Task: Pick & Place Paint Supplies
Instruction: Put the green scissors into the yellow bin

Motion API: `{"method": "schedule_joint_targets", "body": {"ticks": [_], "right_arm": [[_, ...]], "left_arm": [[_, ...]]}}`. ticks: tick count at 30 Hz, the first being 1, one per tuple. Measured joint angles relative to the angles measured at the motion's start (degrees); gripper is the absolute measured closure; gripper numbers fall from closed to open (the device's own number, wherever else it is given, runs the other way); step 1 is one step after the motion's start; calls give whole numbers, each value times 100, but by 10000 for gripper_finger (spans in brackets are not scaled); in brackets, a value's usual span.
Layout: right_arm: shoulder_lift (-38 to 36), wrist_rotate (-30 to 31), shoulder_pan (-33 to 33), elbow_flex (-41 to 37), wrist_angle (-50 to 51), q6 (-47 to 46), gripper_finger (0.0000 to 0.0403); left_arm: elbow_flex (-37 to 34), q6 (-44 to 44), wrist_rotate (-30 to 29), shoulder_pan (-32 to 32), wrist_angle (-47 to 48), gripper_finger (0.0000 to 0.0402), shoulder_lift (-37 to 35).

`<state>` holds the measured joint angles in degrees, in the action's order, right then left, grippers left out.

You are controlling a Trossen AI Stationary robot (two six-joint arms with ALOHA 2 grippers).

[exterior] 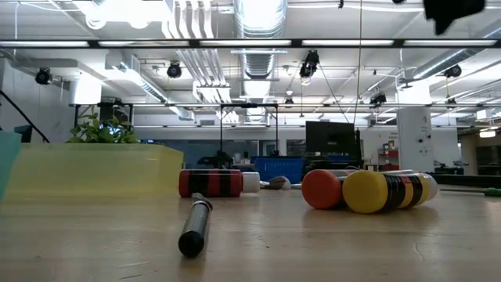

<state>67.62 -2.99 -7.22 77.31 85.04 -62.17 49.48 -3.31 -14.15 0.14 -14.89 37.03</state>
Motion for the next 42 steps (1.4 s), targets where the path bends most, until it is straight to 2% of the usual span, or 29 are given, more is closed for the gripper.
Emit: {"method": "schedule_joint_targets", "body": {"ticks": [4, 12, 15, 22, 29, 42], "right_arm": [[-107, -28, -401, -828, -143, -665, 221], [-426, -27, -1285, -2377, -1329, -1879, 221], [-453, -88, -1492, -2847, -1617, -2265, 221], [-279, -319, -1722, -3782, -3090, -2791, 221], [189, -343, -1716, -4212, -3173, -2875, 221], [870, -308, -1714, -4239, -3791, -2642, 221]], "left_arm": [[11, -90, -44, 0, -13, 341, 297], [12, -120, -46, 0, -229, 341, 849], [13, -120, -45, 3, -439, 341, 966], [13, -123, -48, 101, -575, 341, 995], [13, -250, -89, 109, -650, 341, 995], [13, -318, -89, 109, -649, 341, 995]]}}
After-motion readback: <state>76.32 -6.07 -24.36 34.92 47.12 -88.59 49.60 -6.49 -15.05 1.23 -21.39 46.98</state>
